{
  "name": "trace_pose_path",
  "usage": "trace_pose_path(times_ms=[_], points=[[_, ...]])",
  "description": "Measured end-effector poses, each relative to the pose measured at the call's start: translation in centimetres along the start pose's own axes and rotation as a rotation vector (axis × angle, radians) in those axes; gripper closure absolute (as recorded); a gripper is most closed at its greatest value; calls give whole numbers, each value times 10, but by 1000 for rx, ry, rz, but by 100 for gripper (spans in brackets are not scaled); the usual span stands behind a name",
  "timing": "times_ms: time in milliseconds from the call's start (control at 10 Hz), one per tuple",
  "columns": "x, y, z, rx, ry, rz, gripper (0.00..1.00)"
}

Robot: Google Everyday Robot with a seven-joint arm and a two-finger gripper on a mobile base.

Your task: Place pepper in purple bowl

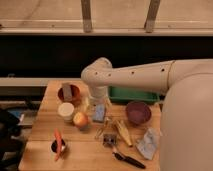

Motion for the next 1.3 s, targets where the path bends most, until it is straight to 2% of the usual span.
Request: trace_pose_path(times_ms=[200,400,800,1100,1300], points=[[2,1,1,-3,5,-6,20],[12,16,5,-22,10,-45,20],[45,64,5,-56,15,-144,20],[73,107,4,-63,20,-241,20],[82,123,8,-65,29,-282,20]])
